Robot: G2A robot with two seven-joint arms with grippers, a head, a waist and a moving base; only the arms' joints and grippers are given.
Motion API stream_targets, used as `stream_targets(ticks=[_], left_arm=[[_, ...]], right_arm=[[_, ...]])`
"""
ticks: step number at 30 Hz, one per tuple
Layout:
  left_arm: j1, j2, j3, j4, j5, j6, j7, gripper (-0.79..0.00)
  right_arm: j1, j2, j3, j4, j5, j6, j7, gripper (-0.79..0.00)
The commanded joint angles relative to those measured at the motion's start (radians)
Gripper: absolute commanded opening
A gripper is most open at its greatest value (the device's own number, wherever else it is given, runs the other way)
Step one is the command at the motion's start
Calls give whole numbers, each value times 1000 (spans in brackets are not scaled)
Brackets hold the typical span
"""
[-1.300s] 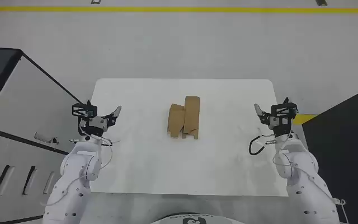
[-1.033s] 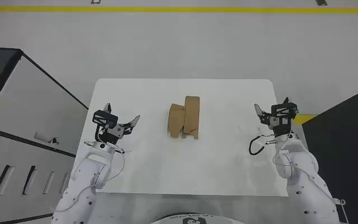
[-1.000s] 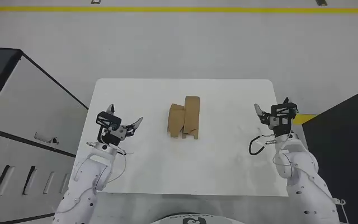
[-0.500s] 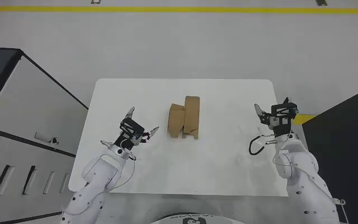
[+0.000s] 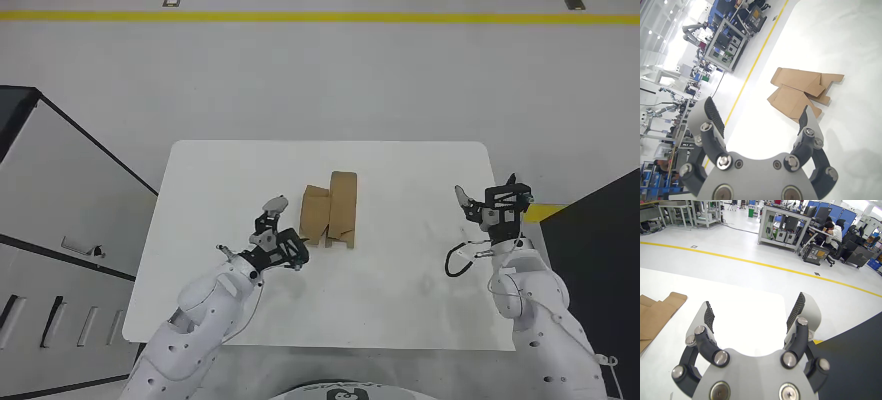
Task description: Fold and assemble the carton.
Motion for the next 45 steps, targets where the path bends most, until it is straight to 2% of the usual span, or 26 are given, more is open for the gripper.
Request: stream_targets(ticks=[1, 8, 16, 19, 23, 27, 33, 38, 45], left_arm=[[-19, -1, 40, -3, 147, -43, -14, 0], [-135, -17, 175, 63, 304, -137, -103, 0], [-142, -17, 181, 69, 331, -145, -112, 0], [-157, -18, 231, 92, 452, -177, -151, 0], [-196, -32, 282, 132, 497, -207, -226, 0], [-221, -46, 310, 146, 489, -197, -278, 0], [-221, -46, 310, 146, 489, -197, -278, 0], [-214, -56, 331, 165, 501, -161, -330, 0], [-237, -73, 358, 217, 496, -144, -365, 0]], right_arm=[[0, 0, 0, 0, 0, 0, 0, 0], [0, 0, 0, 0, 0, 0, 0, 0], [0, 0, 0, 0, 0, 0, 0, 0], [0, 0, 0, 0, 0, 0, 0, 0], [0, 0, 0, 0, 0, 0, 0, 0], [0, 0, 0, 0, 0, 0, 0, 0], [0, 0, 0, 0, 0, 0, 0, 0], [0, 0, 0, 0, 0, 0, 0, 0], [0, 0, 0, 0, 0, 0, 0, 0]])
